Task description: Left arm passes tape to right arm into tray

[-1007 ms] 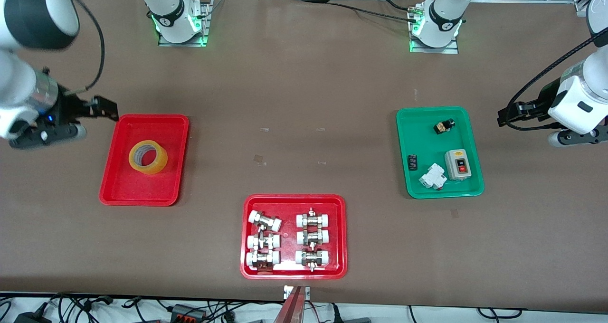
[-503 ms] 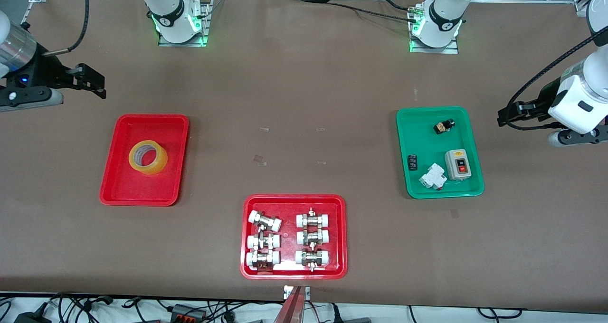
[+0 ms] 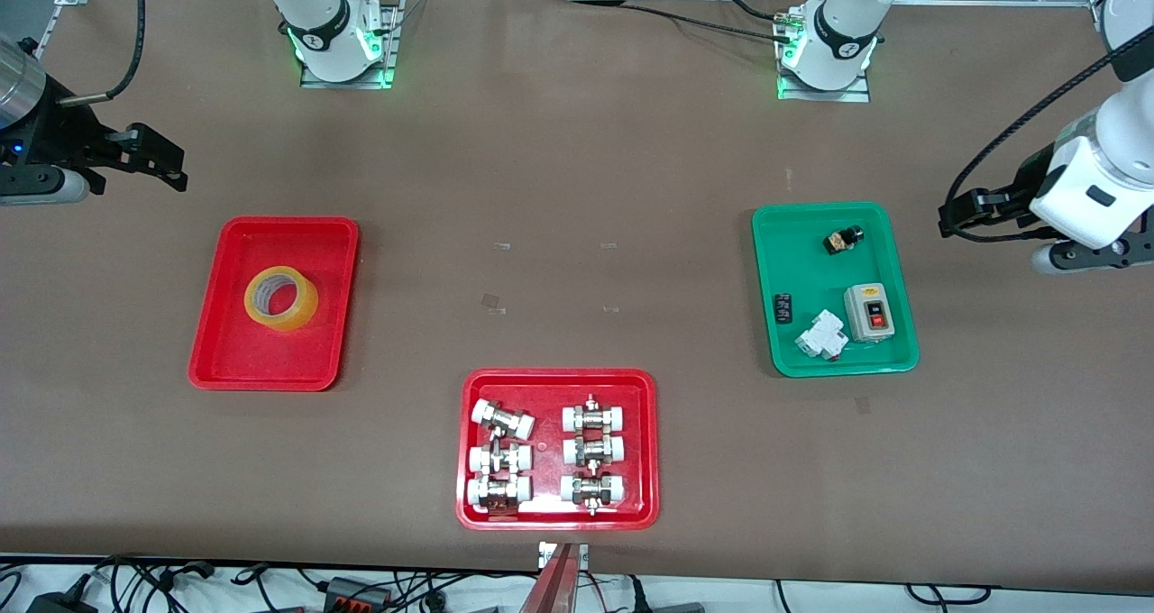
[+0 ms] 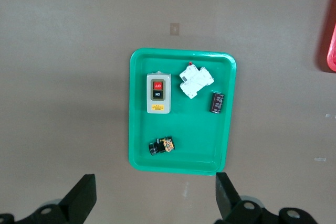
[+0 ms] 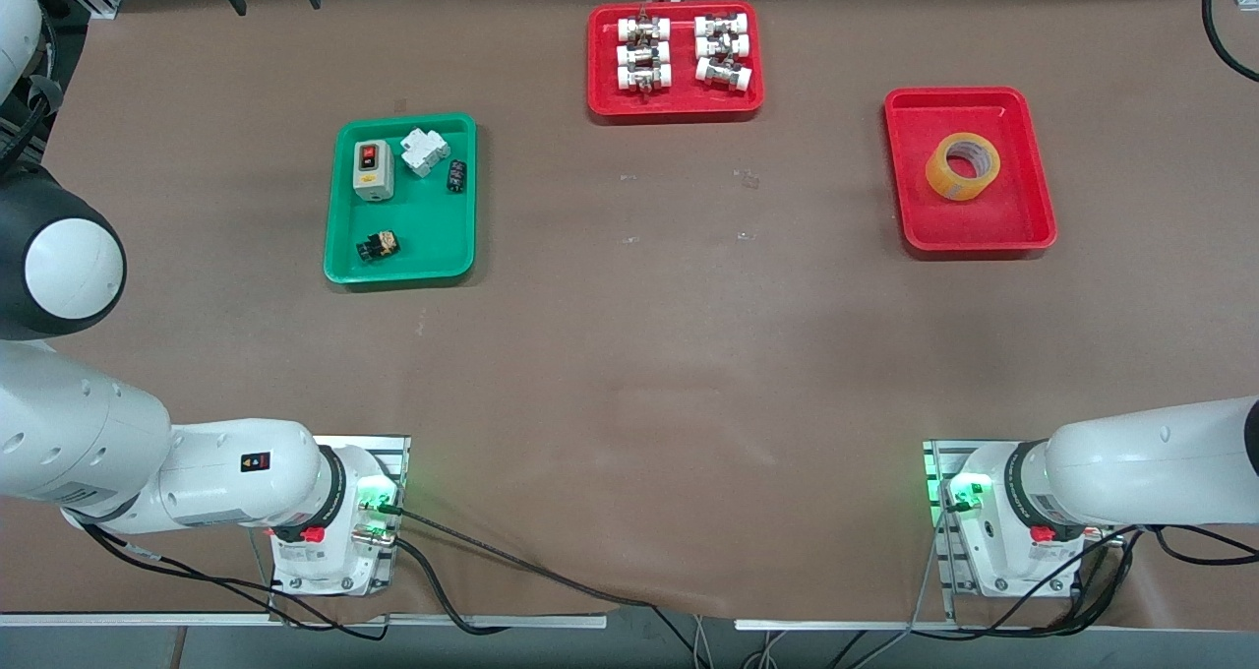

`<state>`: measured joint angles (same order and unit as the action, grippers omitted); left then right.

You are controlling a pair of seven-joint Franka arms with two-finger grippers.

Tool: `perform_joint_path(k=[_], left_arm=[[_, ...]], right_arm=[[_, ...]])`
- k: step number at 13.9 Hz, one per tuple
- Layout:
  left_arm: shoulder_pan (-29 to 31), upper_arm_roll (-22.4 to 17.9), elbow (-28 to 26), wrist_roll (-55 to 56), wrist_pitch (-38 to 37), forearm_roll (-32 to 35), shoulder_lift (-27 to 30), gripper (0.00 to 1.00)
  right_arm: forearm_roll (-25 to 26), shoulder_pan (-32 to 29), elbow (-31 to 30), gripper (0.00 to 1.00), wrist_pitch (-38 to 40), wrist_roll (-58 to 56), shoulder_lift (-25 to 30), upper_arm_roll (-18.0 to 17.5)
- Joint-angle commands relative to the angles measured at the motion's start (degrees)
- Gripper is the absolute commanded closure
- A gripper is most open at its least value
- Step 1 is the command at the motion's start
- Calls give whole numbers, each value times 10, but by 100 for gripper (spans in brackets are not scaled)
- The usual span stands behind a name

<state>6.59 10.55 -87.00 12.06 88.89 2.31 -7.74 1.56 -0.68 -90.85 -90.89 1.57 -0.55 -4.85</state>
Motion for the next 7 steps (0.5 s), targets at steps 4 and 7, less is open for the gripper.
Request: perform_joint_path(k=[4, 7], left_arm=[[-2, -3, -4, -13, -5, -12, 7, 0], [-2, -4, -4, -13, -4, -20, 7, 0]], right_arm=[[-12, -3, 1, 0, -2, 1, 4, 4], [-24, -6, 9, 0, -1, 0, -4, 9]])
